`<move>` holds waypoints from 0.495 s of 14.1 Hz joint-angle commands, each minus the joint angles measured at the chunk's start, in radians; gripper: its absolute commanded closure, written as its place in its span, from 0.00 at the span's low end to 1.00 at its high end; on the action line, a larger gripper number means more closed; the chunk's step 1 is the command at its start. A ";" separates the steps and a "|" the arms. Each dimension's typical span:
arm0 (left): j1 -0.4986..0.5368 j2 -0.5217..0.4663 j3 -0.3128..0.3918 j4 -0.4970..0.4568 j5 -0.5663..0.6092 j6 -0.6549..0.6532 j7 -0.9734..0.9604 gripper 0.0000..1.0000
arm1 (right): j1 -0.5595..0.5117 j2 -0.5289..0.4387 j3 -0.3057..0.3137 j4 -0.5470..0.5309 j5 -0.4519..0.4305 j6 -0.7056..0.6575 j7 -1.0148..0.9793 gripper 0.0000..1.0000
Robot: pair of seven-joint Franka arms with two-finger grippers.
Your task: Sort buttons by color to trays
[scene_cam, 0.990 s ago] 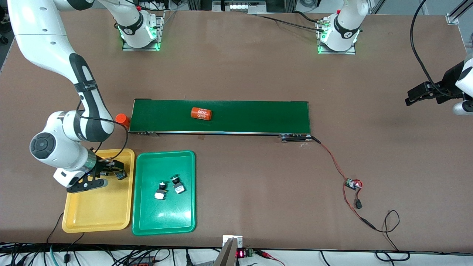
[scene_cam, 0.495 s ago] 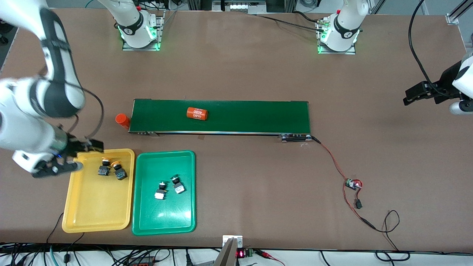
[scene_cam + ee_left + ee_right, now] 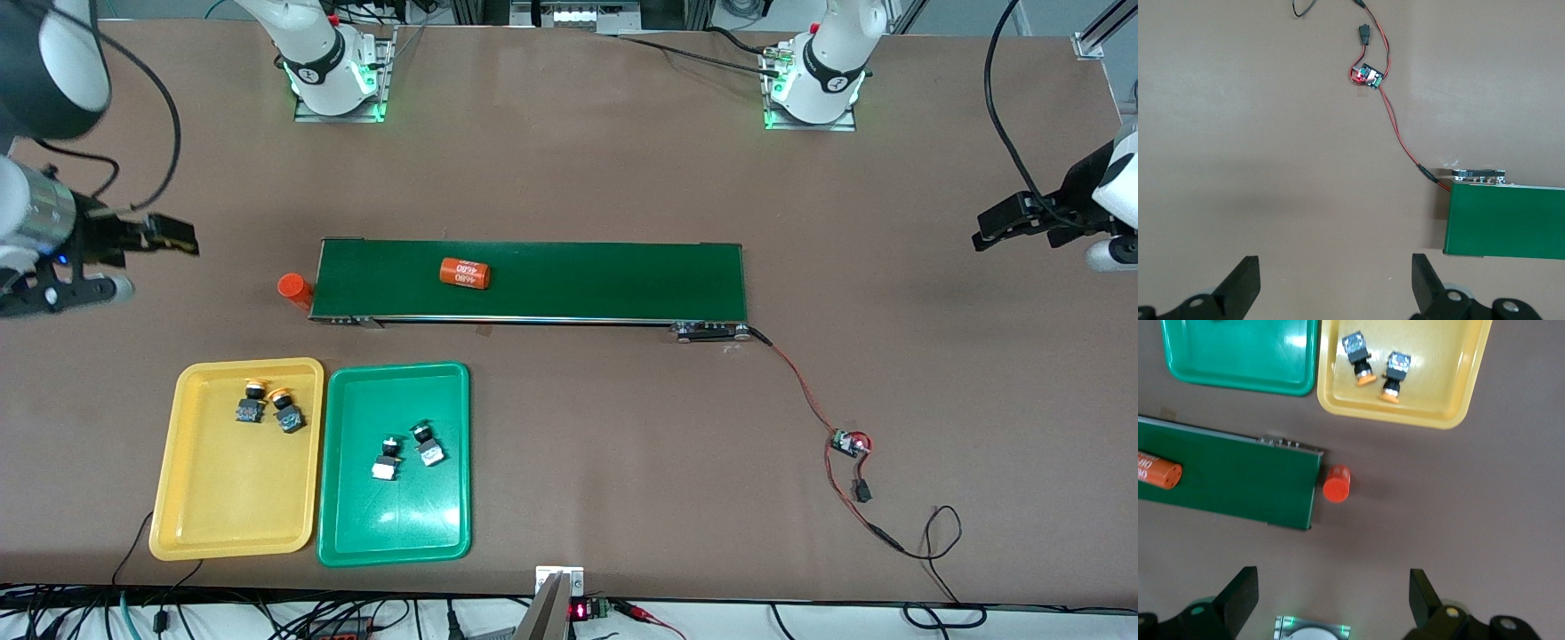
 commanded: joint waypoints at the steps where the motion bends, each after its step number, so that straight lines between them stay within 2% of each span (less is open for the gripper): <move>1: 0.010 -0.025 -0.008 -0.021 -0.011 -0.003 0.007 0.00 | -0.017 -0.128 0.001 -0.108 0.013 -0.008 0.026 0.00; 4: 0.010 -0.027 -0.008 -0.021 -0.011 -0.005 0.007 0.00 | -0.036 -0.173 0.001 -0.154 0.031 0.004 0.026 0.00; 7: 0.010 -0.027 -0.008 -0.021 -0.011 -0.011 0.007 0.00 | -0.039 -0.151 0.002 -0.164 0.031 0.038 0.027 0.00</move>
